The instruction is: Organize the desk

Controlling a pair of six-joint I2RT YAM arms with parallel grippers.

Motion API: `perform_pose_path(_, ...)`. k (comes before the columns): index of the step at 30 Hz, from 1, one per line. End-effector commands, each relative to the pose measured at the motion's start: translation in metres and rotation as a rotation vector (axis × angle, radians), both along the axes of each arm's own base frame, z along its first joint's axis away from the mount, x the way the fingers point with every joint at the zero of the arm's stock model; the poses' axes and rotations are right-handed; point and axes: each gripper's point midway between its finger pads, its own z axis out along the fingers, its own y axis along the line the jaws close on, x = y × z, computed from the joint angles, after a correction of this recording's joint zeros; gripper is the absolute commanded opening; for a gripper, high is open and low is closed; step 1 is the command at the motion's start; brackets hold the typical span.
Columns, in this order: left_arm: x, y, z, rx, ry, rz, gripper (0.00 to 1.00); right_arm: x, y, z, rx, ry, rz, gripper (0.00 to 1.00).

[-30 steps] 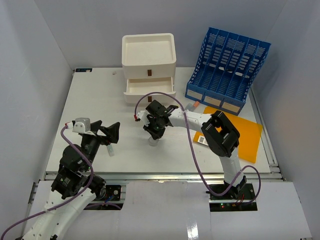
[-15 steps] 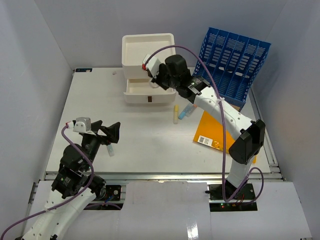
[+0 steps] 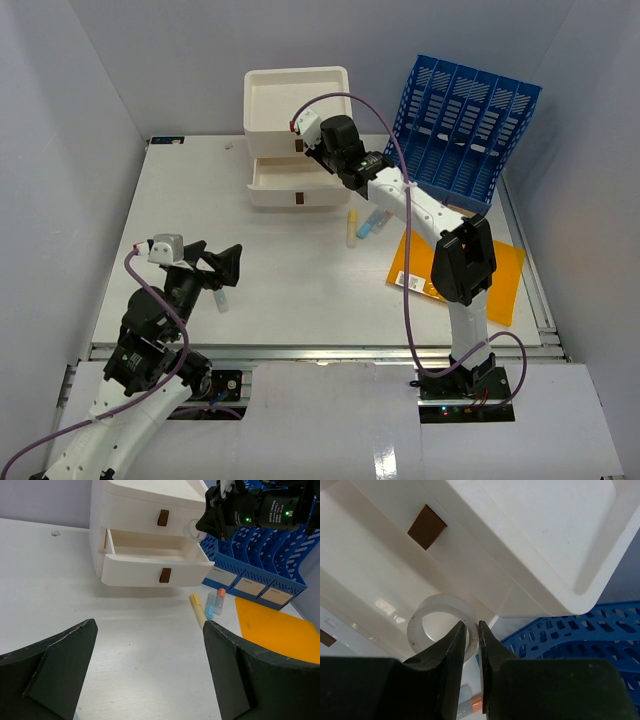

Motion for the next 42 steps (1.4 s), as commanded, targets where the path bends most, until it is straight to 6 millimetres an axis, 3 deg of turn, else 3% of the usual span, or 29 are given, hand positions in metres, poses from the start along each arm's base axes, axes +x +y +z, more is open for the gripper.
perform_pose_path(1, 0.002, -0.004, -0.006, 0.015, 0.024, -0.012, 0.98, 0.006, 0.003, 0.026, 0.09, -0.061, -0.007, 0.29)
perform_pose_path(5, 0.002, -0.005, -0.005, 0.014, 0.023, -0.019, 0.98, 0.005, 0.003, 0.016, 0.077, -0.05, 0.004, 0.54)
perform_pose_path(7, 0.002, -0.005, -0.005, 0.014, 0.022, -0.019, 0.98, 0.002, 0.007, 0.016, 0.08, -0.045, 0.027, 0.61)
perform_pose_path(10, 0.002, -0.005, -0.005, 0.013, 0.02, -0.02, 0.98, -0.002, 0.009, 0.022, 0.093, -0.042, 0.056, 0.65)
perform_pose_path(12, 0.002, -0.005, -0.005, 0.013, 0.02, -0.02, 0.98, -0.013, 0.012, 0.037, 0.106, -0.04, 0.11, 0.69)
perform_pose_path(13, 0.001, -0.005, -0.004, 0.012, 0.018, -0.02, 0.98, -0.019, 0.017, 0.034, 0.109, -0.017, 0.151, 0.7)
perform_pose_path(16, 0.001, -0.005, -0.004, 0.011, 0.016, -0.022, 0.98, -0.095, 0.051, 0.054, 0.071, 0.004, 0.684, 0.71)
perform_pose_path(20, 0.002, -0.006, -0.004, 0.013, 0.017, -0.028, 0.98, -0.184, 0.05, 0.042, -0.033, -0.057, 1.196, 0.64)
perform_pose_path(22, 0.001, -0.007, -0.004, 0.014, 0.015, -0.031, 0.98, -0.206, 0.042, 0.02, -0.119, -0.092, 1.356, 0.55)
perform_pose_path(23, 0.001, -0.007, -0.004, 0.013, 0.014, -0.031, 0.98, -0.207, 0.04, 0.01, -0.137, -0.075, 1.364, 0.49)
perform_pose_path(25, 0.001, -0.006, -0.003, 0.012, 0.011, -0.028, 0.98, -0.203, 0.041, -0.005, -0.169, -0.025, 1.362, 0.28)
perform_pose_path(36, 0.002, -0.007, -0.006, 0.017, 0.021, -0.028, 0.98, -0.14, 0.053, -0.094, -0.311, 0.188, 1.098, 0.27)
perform_pose_path(42, 0.004, -0.006, -0.007, 0.022, 0.026, -0.02, 0.98, -0.087, 0.062, -0.12, -0.351, 0.164, 0.884, 0.25)
